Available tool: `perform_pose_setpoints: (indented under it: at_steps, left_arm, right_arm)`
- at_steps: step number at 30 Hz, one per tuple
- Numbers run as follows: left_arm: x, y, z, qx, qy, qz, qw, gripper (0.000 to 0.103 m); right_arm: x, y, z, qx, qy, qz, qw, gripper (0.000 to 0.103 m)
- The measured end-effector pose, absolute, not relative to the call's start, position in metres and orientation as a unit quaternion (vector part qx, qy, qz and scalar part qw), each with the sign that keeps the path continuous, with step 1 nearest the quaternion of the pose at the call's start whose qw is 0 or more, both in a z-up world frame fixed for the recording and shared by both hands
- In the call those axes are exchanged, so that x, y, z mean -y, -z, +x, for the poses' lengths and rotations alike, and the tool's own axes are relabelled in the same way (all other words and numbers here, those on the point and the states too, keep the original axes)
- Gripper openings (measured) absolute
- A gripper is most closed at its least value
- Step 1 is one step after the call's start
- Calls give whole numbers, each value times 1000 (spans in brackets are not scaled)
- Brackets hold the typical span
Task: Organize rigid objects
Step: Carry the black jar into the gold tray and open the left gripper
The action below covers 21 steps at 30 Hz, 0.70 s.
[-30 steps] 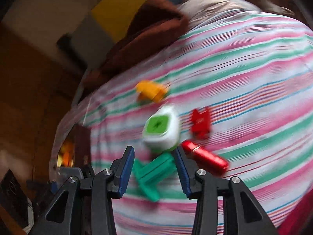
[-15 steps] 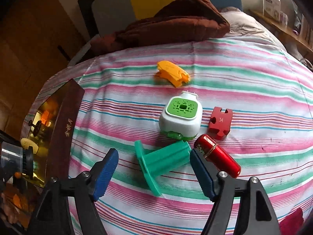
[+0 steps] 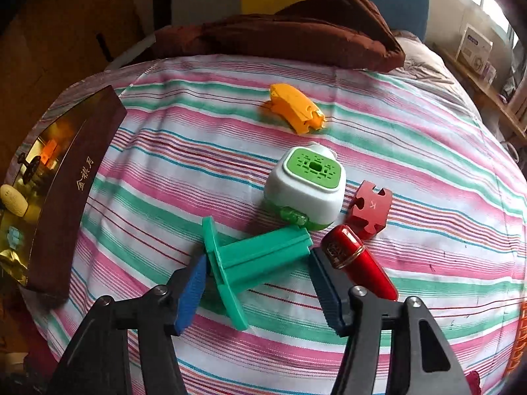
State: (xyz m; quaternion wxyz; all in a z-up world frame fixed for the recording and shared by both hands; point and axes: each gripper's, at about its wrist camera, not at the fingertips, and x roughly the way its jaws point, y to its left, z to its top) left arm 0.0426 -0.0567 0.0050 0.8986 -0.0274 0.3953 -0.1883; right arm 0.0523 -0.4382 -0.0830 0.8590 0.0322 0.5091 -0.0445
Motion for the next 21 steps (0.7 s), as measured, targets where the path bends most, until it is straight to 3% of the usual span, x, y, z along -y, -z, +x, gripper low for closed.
perform_pose_setpoints:
  at_steps: [9,21]
  left_arm:
    - [-20,-11,71,-404,132,-132,896,44]
    - [39,4,158,-423,158,-67,890,44]
  right_arm:
    - [437,81,52,-504,58,27,861,62]
    - [437,81,52,-505,58,29,861,62]
